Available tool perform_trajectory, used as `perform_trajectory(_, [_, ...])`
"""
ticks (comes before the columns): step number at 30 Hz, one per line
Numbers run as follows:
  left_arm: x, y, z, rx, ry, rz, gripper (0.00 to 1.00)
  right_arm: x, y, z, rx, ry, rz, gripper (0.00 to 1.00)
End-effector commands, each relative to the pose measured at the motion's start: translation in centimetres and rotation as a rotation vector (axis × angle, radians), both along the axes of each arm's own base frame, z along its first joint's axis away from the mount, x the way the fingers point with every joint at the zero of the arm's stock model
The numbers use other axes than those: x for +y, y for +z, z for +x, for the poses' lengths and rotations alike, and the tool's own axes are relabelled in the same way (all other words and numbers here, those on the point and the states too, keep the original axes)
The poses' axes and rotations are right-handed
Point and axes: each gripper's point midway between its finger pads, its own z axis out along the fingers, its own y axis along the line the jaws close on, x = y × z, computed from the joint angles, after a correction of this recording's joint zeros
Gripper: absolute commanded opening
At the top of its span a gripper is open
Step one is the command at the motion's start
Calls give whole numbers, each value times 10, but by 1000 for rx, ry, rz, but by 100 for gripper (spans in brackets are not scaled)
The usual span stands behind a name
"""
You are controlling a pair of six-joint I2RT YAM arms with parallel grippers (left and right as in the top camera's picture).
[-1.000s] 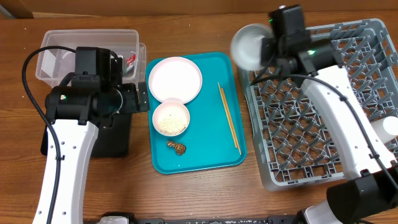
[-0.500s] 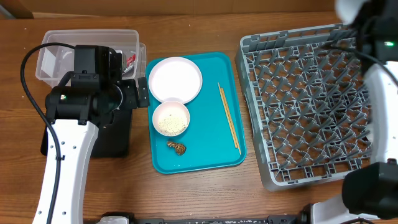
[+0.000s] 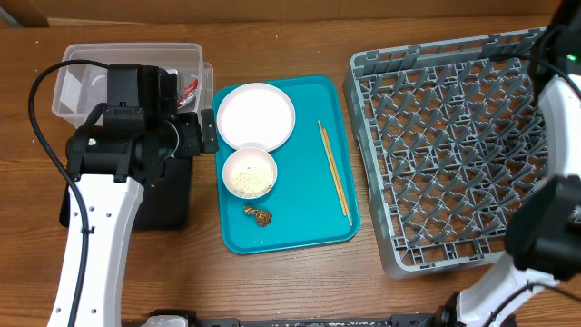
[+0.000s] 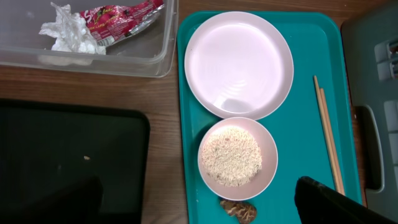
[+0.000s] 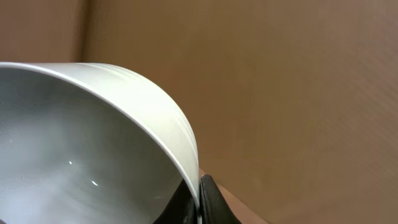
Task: Sort waste into correct bins and load items into the dishwasher
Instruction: 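Carry the white bowl to the dish rack and place it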
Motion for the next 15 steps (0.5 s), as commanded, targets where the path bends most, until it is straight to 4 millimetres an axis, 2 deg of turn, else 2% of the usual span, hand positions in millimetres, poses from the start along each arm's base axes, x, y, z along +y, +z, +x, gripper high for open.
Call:
perform_trajectory(1, [2,3,2,-10,0,10,100,-14,-19,-22,106,-186,-85,4])
perform_trajectory(4, [2,3,2,-10,0,10,100,-12,-48,-26,146,-206,-54,4])
perform_trajectory(9, [2,3,2,-11,0,9,100,-4,-78,-35,159,-201,34,4])
perform_trajectory(15, [2,3,3,-13,0,9,100,22,-115,-32,230,-96,215,4])
